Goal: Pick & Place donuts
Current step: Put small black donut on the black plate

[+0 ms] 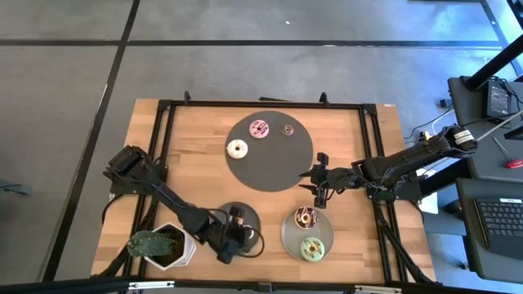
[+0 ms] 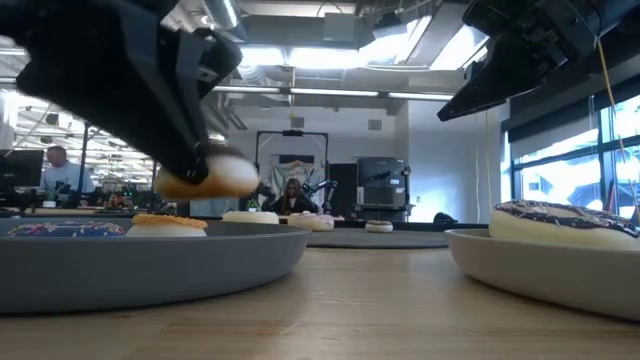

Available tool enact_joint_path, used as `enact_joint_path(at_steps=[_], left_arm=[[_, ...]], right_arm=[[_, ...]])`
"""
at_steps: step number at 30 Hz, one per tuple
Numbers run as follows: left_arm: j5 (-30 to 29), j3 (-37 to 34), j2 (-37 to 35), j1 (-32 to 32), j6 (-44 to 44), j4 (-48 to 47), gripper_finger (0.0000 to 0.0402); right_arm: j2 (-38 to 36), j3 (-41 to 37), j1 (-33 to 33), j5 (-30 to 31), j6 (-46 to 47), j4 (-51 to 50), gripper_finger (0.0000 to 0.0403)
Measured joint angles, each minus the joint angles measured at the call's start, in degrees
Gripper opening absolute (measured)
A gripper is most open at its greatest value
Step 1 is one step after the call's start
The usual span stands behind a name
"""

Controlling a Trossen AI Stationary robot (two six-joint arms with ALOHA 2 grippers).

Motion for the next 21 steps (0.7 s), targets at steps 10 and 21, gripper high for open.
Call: enact_joint_path(at_steps=[10,21], left_arm=[[1.1,0.0,1.44,-0.47,0.11,-0.78,0.0013],[1.22,0.0,1.45,-0.47,-1.84,-4.66,0.0013]], right_arm=[[0.0,0.0,0.01,-0.02,0.26,0.35,0.0158],[0.0,0.0,0.0,-0.02,-0.02,0.35,0.0158]])
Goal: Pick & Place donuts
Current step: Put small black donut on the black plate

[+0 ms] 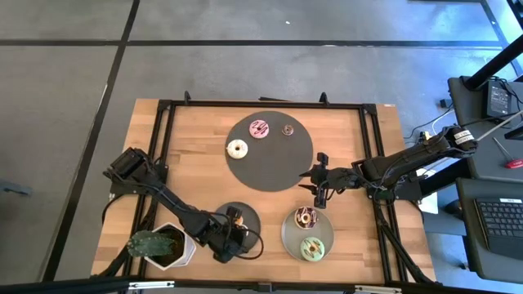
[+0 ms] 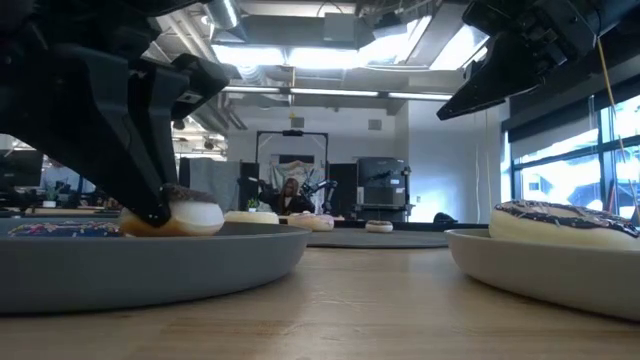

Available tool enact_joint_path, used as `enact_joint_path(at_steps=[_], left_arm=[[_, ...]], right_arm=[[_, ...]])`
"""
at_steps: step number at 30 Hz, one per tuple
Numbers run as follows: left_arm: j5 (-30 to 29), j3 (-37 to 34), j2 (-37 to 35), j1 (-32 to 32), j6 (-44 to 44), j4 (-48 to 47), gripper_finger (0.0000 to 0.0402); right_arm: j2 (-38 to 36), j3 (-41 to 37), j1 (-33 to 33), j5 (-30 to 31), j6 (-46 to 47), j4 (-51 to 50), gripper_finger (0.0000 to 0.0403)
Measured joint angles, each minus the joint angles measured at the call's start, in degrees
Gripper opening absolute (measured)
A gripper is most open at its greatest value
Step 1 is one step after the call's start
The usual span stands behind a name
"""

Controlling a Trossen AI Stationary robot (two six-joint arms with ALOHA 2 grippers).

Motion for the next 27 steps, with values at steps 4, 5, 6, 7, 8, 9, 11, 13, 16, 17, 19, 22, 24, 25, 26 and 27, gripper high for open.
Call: enact_joint_path(at_steps=[4,5,6,7,8,9,11,13,16,17,19,22,24,25,26,27], left_arm=[[0.17,0.01,0.0,0.0,0.02,0.0,0.0013],[0.18,0.0,0.0,0.0,0.06,-0.02,0.0013],[0.18,0.02,0.0,0.0,0.05,0.0,0.0014],[0.14,0.02,0.0,0.0,0.04,0.0,0.0015],[-0.03,0.0,0.0,0.0,0.04,0.0,0.0017],[-0.12,0.0,0.0,0.0,0.08,-0.01,0.0019],[-0.05,0.02,0.0,0.08,0.58,0.0,0.0025],[0.08,0.02,0.0,0.11,0.76,0.0,0.003],[-0.17,0.01,0.0,0.13,0.69,0.0,0.0038],[-0.17,0.0,0.0,0.13,0.69,0.0,0.004],[-0.15,0.02,0.0,0.11,0.69,0.0,0.0044],[-0.17,0.02,0.0,0.11,0.67,0.01,0.005],[-0.13,0.02,0.0,0.11,0.67,0.02,0.0055],[-0.15,0.02,0.0,0.11,0.67,0.02,0.0057],[-0.15,0.02,0.0,0.11,0.65,0.02,0.0059],[-0.17,0.02,0.0,0.12,0.66,0.02,0.0061]], right_arm=[[0.0,0.0,0.02,0.0,-0.07,0.0,0.0158],[0.0,0.0,0.02,0.0,-0.08,0.0,0.0158],[0.0,0.0,0.01,0.0,-0.09,0.0,0.0158],[0.0,0.0,0.02,0.0,-0.09,0.0,0.0158],[0.0,0.0,0.02,0.0,-0.09,0.0,0.0158],[0.0,0.0,0.02,0.0,-0.09,0.0,0.0158],[0.0,0.0,0.02,0.0,-0.11,0.0,0.0158],[0.0,0.0,0.02,0.0,-0.11,0.0,0.0158],[0.0,0.0,0.02,0.0,-0.11,0.0,0.0158],[0.0,0.0,0.02,0.0,-0.11,0.0,0.0158],[0.0,0.0,0.02,0.0,-0.11,0.0,0.0158],[0.0,0.0,0.02,0.0,-0.11,0.0,0.0158],[0.0,0.0,0.01,0.0,-0.11,-0.02,0.0158],[0.0,0.0,0.02,0.0,-0.11,-0.01,0.0158],[0.0,0.0,0.0,0.0,-0.11,-0.02,0.0158],[0.0,0.0,0.02,0.0,-0.11,-0.02,0.0158]])
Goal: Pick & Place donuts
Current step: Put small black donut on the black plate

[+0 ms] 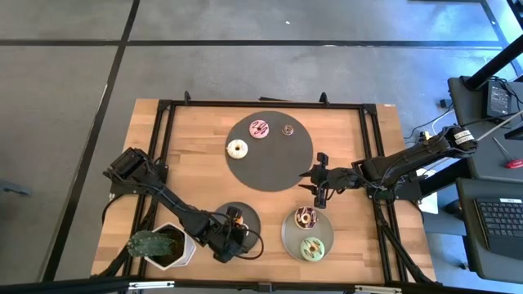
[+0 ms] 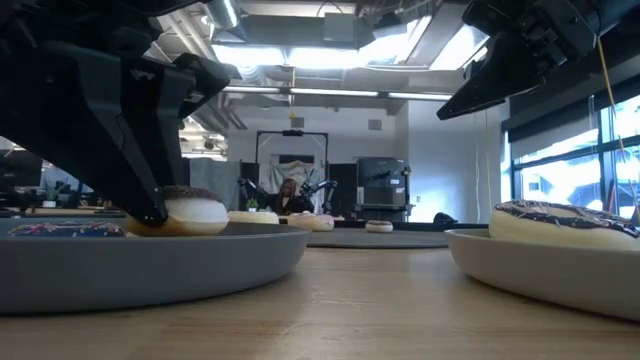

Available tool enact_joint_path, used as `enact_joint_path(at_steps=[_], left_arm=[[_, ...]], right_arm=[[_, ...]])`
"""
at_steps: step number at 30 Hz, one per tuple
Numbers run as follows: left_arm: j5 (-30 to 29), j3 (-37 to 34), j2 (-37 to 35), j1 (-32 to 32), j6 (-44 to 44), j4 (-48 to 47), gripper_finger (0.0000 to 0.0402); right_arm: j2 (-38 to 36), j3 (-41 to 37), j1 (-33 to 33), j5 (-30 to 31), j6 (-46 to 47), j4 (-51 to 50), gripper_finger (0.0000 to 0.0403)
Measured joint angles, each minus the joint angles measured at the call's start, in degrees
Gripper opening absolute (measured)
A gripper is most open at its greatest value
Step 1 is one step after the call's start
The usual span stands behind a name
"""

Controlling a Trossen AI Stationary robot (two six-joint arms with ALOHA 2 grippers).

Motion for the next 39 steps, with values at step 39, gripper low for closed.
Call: enact_joint_path(at_steps=[39], left_arm=[[0.2,0.02,0.02,0.0,-0.05,-0.02,0.0112]], right_arm=[[0.0,0.0,0.0,-0.02,-0.02,-0.02,0.0158]])
